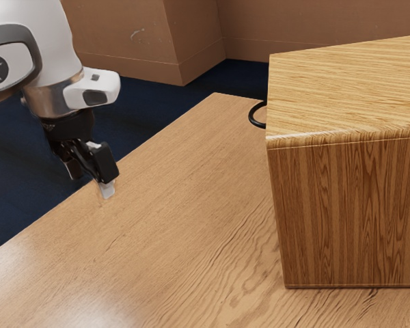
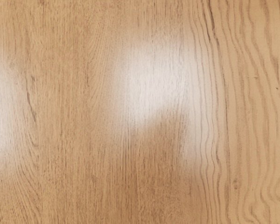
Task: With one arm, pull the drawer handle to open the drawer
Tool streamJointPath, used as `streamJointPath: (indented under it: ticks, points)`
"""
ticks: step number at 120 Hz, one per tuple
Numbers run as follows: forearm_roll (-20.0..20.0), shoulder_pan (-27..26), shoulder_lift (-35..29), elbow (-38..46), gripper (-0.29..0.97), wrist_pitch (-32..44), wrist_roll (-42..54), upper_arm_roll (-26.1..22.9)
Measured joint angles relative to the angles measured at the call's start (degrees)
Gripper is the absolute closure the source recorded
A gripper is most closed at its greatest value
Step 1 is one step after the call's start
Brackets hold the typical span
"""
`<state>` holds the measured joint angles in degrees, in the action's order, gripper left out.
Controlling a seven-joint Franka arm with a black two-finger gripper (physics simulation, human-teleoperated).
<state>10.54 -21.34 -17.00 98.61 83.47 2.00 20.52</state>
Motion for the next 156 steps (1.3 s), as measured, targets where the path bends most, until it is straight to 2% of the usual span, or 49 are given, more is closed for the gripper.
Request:
streamJointPath:
  ticks: [13,25,39,51,74,112,156]
  points:
    - [0.79,0.00,0.32,-0.37,0.00,4.49,0.34,0.45]
    - [-2.65,0.59,3.61,-2.88,0.00,9.16,-1.43,2.26]
    - [-11.91,0.83,8.36,-5.99,0.00,15.25,-6.88,2.48]
    - [-20.28,0.37,9.65,-6.95,0.00,21.89,-11.02,2.62]
    - [-27.76,0.20,11.35,-7.00,0.00,31.66,-17.53,2.59]
    - [-33.11,1.39,14.93,-5.90,0.00,38.00,-24.64,2.86]
    - [-34.21,-2.34,17.16,-5.54,0.00,39.80,-29.30,2.50]
